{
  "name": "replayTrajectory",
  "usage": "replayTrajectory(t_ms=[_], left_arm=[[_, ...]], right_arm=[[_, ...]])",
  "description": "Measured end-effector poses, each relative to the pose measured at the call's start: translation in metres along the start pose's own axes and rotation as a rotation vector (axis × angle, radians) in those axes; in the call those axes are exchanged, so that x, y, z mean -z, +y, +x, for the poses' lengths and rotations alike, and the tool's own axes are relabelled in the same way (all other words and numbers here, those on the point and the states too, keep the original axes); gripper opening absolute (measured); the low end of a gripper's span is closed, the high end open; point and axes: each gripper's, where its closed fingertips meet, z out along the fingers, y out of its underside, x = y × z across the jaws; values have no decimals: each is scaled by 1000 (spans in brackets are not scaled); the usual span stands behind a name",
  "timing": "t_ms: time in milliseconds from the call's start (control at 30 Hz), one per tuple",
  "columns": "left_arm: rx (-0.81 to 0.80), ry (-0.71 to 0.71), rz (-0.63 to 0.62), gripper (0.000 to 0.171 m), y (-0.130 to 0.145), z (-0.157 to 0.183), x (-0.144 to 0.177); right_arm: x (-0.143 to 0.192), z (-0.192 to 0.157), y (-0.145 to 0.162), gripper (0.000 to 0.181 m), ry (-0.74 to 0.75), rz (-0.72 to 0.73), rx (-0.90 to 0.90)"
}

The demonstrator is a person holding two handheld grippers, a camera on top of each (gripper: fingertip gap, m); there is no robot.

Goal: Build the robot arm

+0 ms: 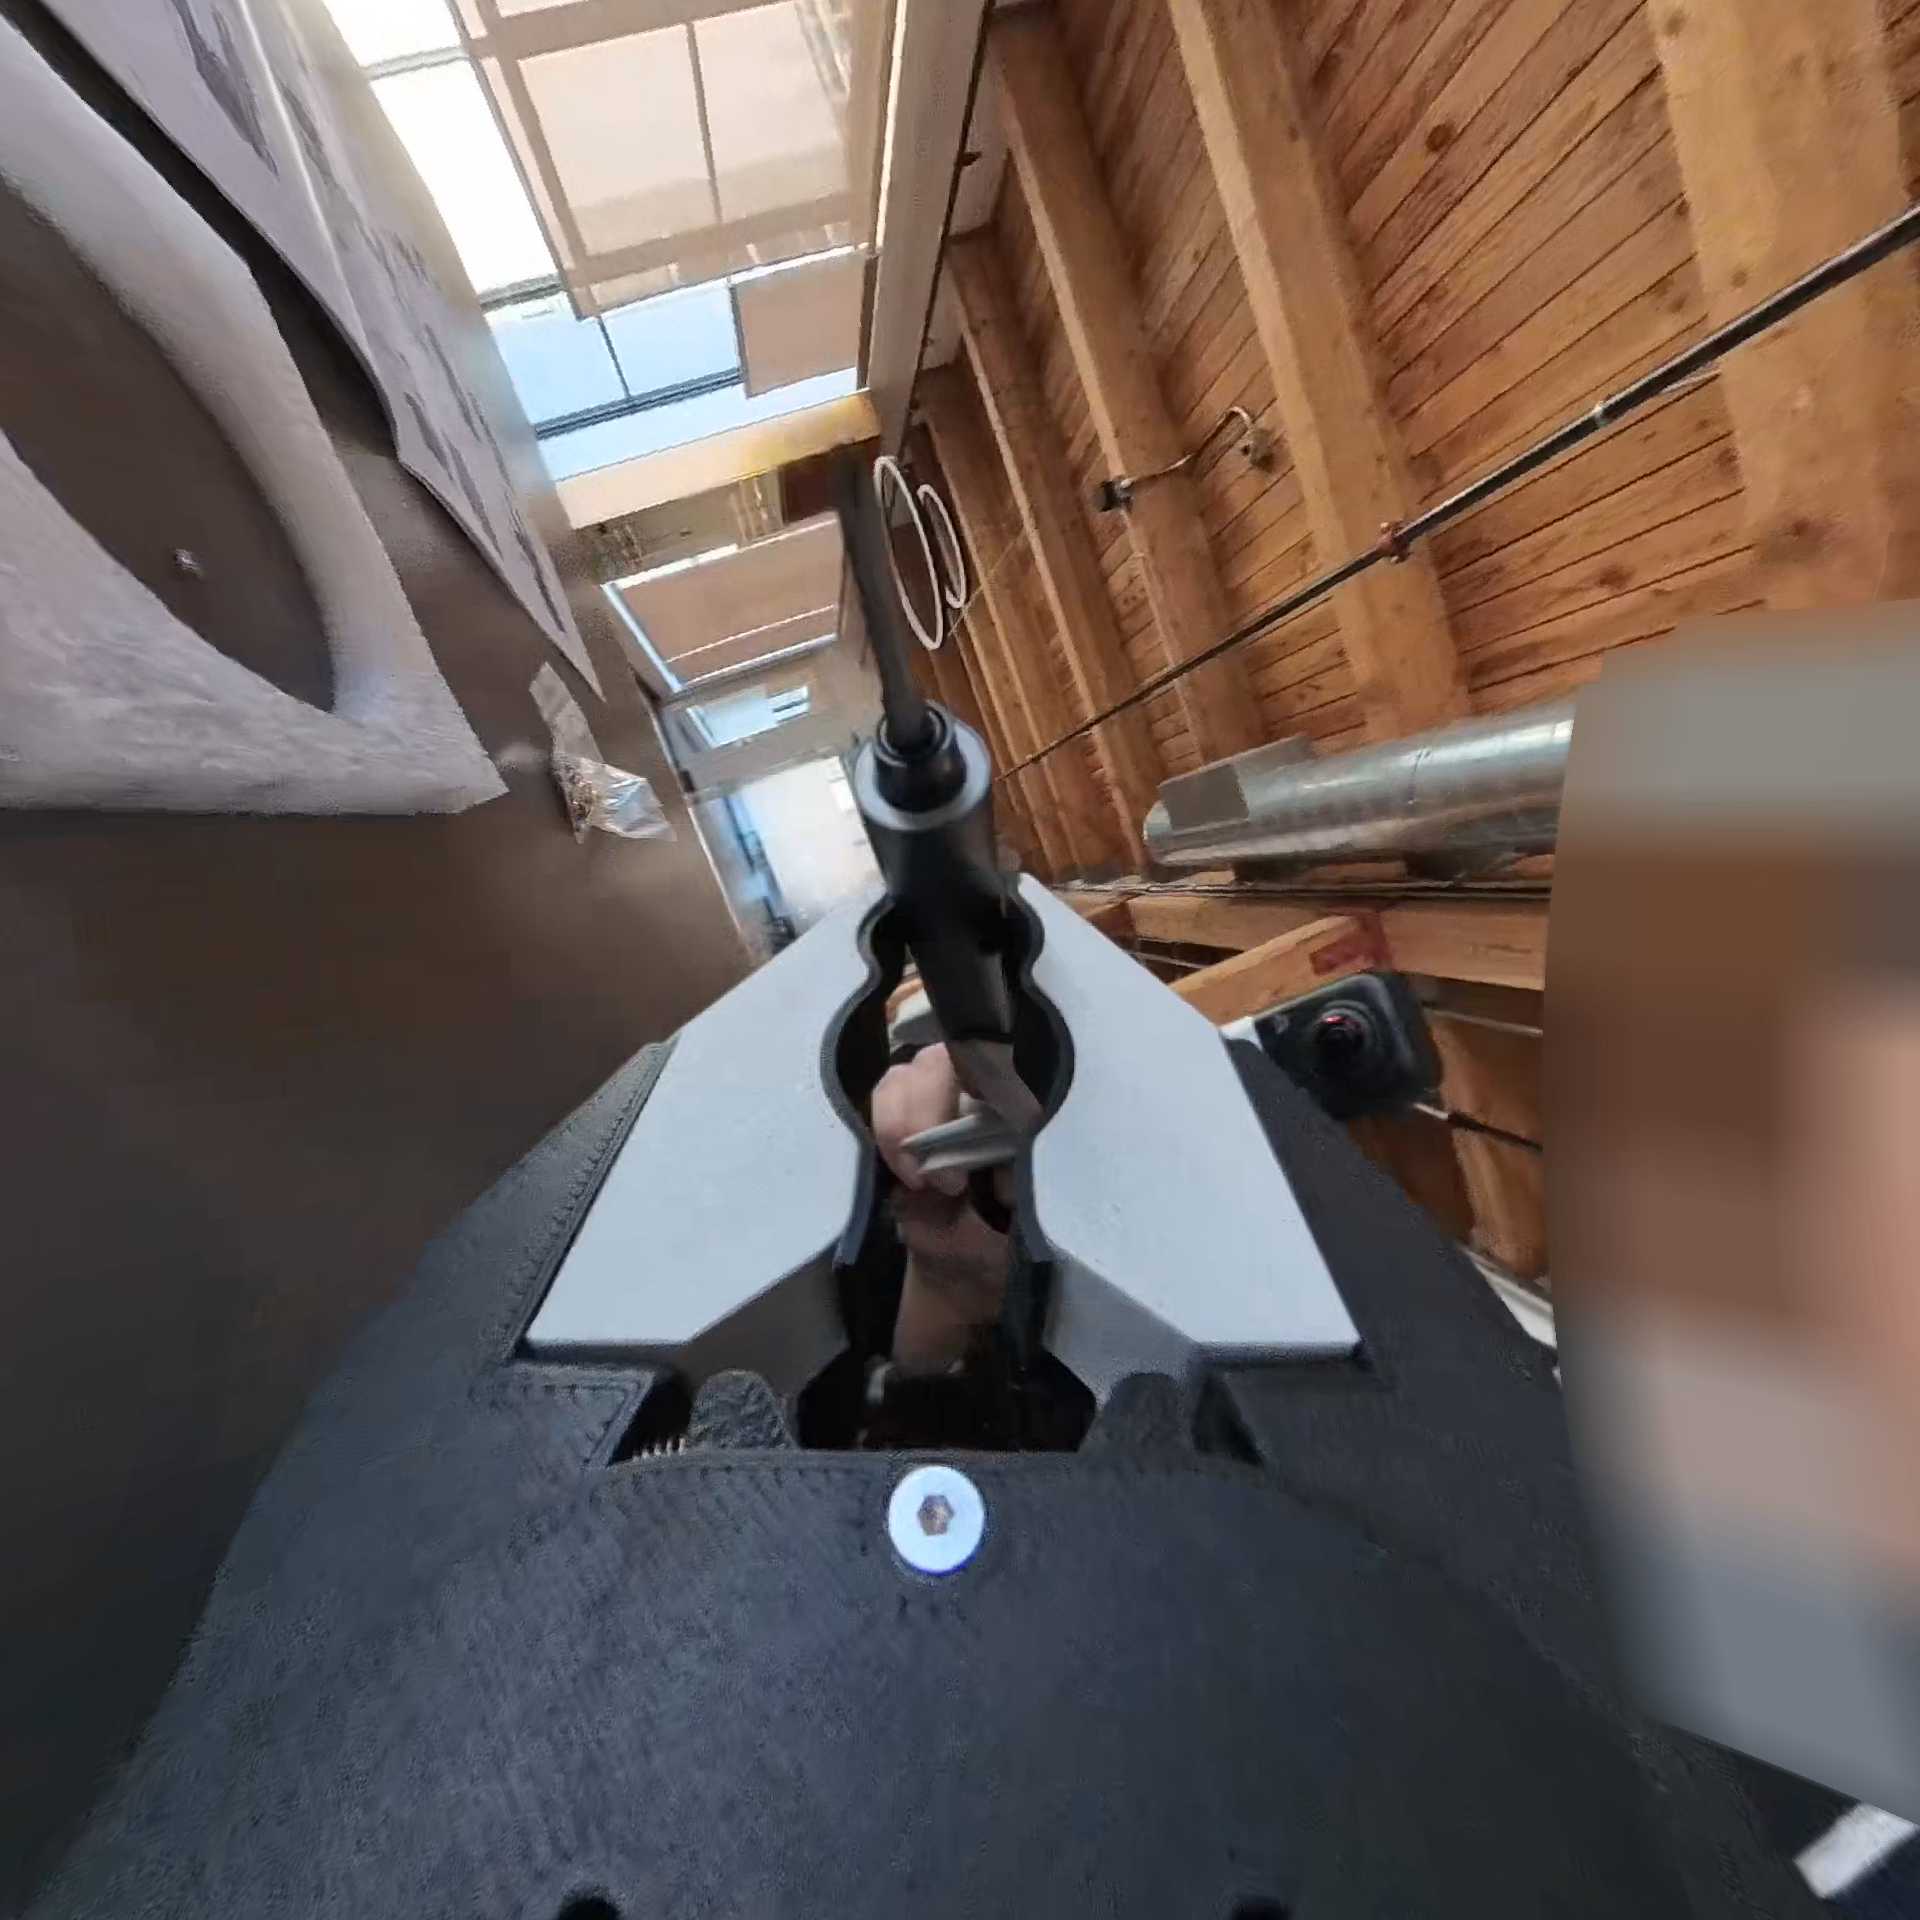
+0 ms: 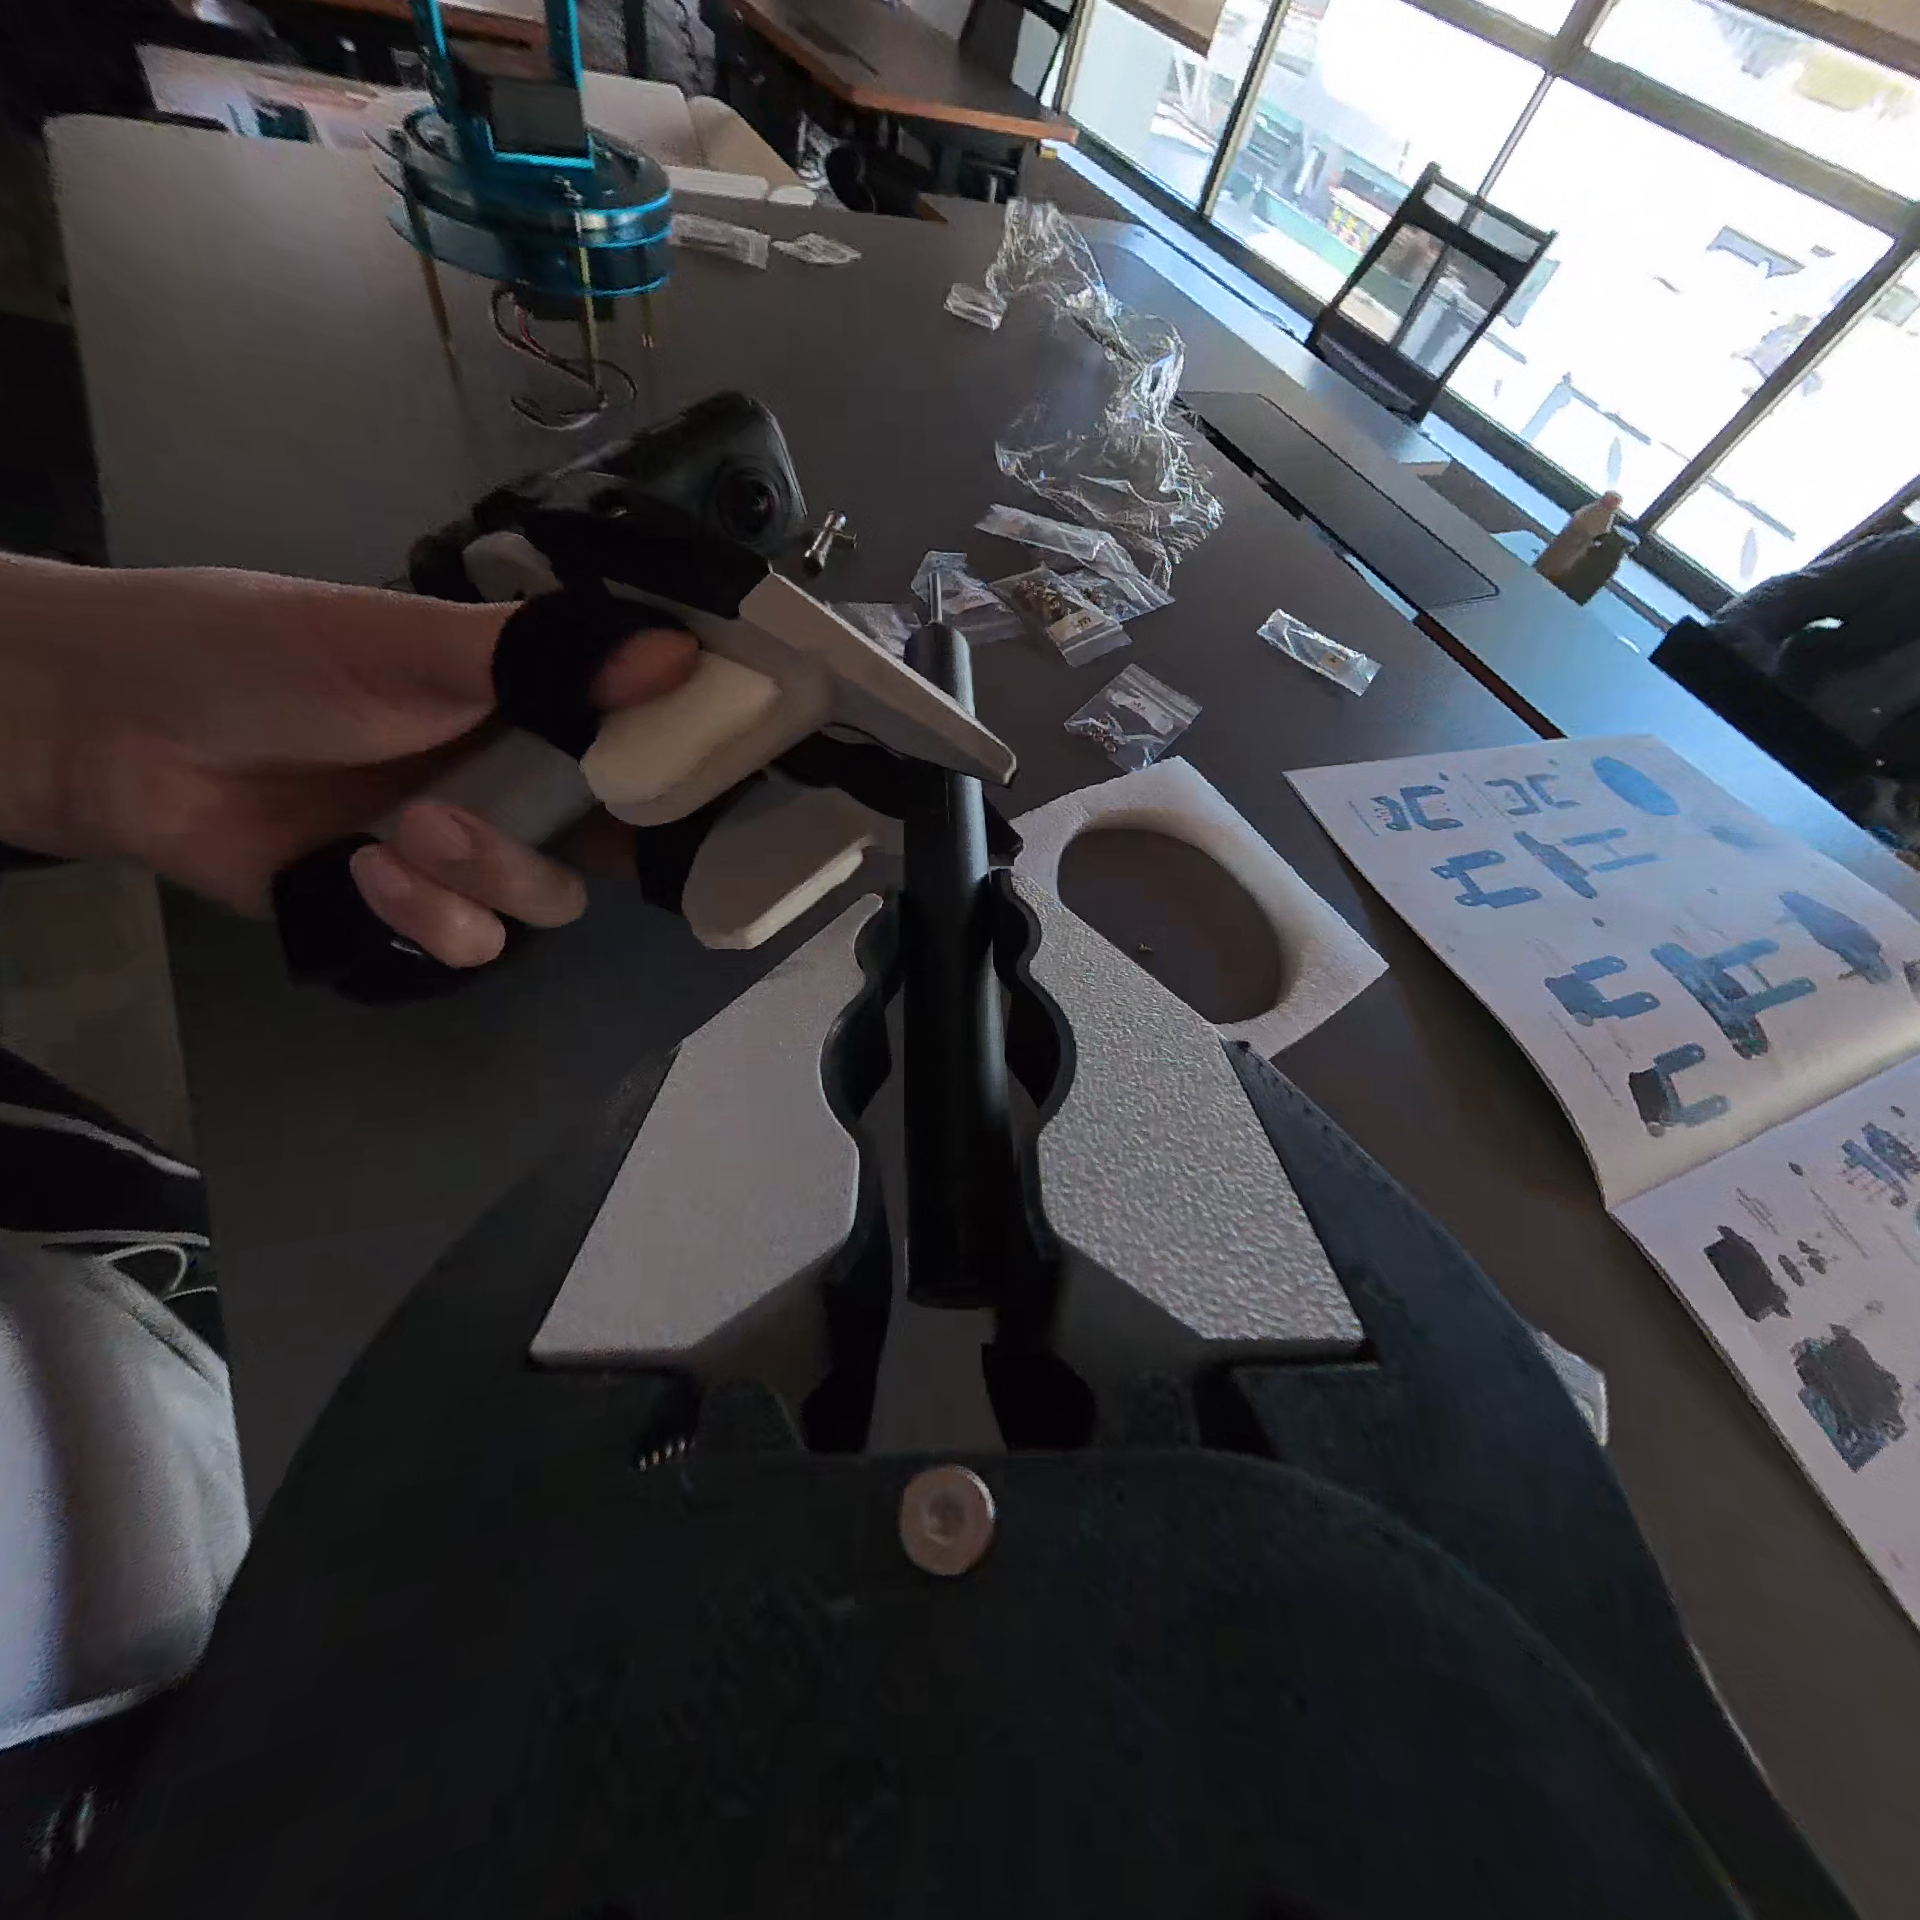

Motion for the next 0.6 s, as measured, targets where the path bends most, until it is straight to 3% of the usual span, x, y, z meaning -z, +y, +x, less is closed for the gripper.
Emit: replayTrajectory(t_ms=[100, 200, 300, 400, 600], left_arm=[[126, 30, 49, 17, 2, -1, -11], [243, 56, 99, 17, -3, 9, -20], [231, 70, 104, 17, -9, 32, -28], [192, 81, 83, 17, -9, 56, -37], [118, 66, 46, 17, 1, 79, -54]], right_arm=[[10, 7, -4, 16, -29, 86, 63], [39, 20, -38, 61, 31, 308, 221], [61, 40, -43, 71, 71, 387, 289], [50, 45, -25, 70, -16, 373, 151], [45, 27, -63, 37, 32, 506, 252]])
